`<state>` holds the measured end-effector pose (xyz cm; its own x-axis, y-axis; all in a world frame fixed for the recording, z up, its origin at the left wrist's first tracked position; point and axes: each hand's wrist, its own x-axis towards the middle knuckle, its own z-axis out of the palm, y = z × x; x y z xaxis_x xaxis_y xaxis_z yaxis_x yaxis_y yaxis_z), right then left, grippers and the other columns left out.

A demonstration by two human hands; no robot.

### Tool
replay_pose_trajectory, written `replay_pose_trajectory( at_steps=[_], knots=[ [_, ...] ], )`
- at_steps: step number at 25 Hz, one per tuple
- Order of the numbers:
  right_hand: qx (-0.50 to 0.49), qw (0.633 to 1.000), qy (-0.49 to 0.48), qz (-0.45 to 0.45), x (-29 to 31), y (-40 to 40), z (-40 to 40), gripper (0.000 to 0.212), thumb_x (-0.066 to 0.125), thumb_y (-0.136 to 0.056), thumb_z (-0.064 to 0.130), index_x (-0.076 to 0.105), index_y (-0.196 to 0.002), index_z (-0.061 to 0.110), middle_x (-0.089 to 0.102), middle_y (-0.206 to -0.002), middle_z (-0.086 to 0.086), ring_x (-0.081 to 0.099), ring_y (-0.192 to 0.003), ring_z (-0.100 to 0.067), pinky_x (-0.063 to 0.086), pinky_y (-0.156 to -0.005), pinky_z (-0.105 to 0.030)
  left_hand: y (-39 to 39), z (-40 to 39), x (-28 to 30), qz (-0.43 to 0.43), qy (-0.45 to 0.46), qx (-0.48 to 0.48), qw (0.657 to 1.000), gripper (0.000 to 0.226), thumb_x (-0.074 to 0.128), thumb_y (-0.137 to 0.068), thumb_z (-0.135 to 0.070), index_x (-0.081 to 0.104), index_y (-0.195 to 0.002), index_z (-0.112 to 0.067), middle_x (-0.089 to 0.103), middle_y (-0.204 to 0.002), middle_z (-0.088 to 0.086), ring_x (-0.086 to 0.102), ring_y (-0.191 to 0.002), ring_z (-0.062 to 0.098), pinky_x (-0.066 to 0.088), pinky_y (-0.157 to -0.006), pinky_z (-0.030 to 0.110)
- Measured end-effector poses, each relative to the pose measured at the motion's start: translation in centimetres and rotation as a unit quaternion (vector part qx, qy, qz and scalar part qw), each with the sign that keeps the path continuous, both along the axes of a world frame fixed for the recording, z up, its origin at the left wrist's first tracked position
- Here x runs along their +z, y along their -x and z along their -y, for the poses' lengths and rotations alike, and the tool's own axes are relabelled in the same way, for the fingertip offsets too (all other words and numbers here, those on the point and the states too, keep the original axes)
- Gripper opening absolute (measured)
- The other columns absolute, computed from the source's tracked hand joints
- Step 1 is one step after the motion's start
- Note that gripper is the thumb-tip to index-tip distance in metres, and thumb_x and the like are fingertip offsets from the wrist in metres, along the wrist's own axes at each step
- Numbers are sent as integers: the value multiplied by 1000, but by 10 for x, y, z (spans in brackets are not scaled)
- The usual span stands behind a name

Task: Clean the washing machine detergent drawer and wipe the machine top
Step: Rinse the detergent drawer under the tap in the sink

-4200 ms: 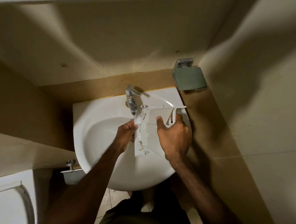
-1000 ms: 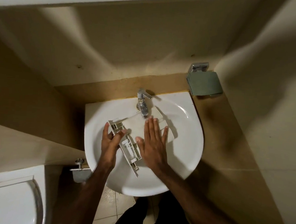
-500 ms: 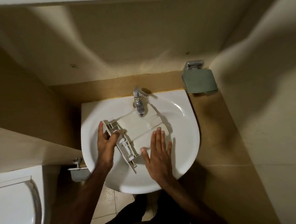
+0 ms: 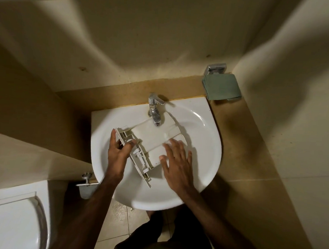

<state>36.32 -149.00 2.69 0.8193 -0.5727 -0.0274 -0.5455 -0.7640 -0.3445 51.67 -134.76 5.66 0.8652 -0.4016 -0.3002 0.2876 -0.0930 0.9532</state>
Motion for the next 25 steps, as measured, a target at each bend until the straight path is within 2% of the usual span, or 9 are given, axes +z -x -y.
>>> replay_pose_trajectory(
  at_steps=[3,6,9,11,13,17,20,23,25],
  knots=[
    [-93,995,-3,-22,2,-9,21,55,39,-109,42,38,-157,16,22,-171,-12,17,-159,-31,30,-119,-64,-3,-1,1,-14,-11,-6,1000,54,61,-101,-10,44,-149,-27,74,-124,11,73,-112,26,60,-92,43],
    [81,993,79,-43,-9,7,-1,71,35,-109,50,15,-166,13,-1,-173,-17,0,-160,-35,13,-127,-60,-7,-3,-2,-33,-23,-2,999,65,63,-101,-15,33,-158,-27,73,-128,6,71,-115,23,56,-100,51],
    [189,972,140,-28,-11,27,4,65,41,-109,44,22,-165,18,5,-174,-14,3,-161,-34,20,-121,-67,-6,-4,0,-27,-26,-8,999,61,60,-102,-15,35,-157,-27,73,-128,4,72,-114,21,57,-94,47],
    [223,960,169,-3,-7,18,15,58,40,-111,35,28,-164,15,11,-173,-12,5,-161,-29,18,-124,-64,-5,-3,4,-30,-25,-13,999,58,60,-102,-14,39,-155,-29,73,-127,2,72,-114,21,57,-93,45],
    [272,945,183,11,1,-8,21,56,34,-113,32,23,-165,13,11,-174,-10,6,-161,-25,16,-127,-56,-5,-2,6,-32,-26,-19,999,55,59,-102,-13,42,-152,-30,74,-126,1,72,-113,20,57,-93,46],
    [255,956,143,18,17,-71,24,59,28,-113,42,20,-166,17,8,-175,-5,6,-161,-20,14,-126,-53,-5,0,10,-19,-26,-32,999,58,61,-98,-19,43,-151,-30,73,-127,-1,71,-115,20,58,-91,43],
    [205,971,120,34,10,-66,10,58,29,-113,38,22,-165,14,11,-174,-7,7,-161,-22,18,-126,-54,-4,0,8,-21,-24,-35,999,67,62,-93,-25,38,-156,-26,73,-128,-1,71,-116,19,57,-93,43],
    [297,942,150,34,5,-43,24,56,31,-113,31,20,-166,16,8,-175,-5,7,-161,-20,15,-127,-52,-4,0,7,-23,-22,-33,999,71,63,-92,-28,35,-157,-24,72,-130,0,70,-117,20,57,-96,46],
    [310,936,162,27,11,-53,35,55,29,-113,30,21,-165,16,10,-174,-4,10,-161,-19,15,-127,-53,-3,1,8,-20,-21,-35,999,67,63,-95,-24,37,-156,-24,71,-130,1,71,-116,21,58,-95,45]
  ],
)
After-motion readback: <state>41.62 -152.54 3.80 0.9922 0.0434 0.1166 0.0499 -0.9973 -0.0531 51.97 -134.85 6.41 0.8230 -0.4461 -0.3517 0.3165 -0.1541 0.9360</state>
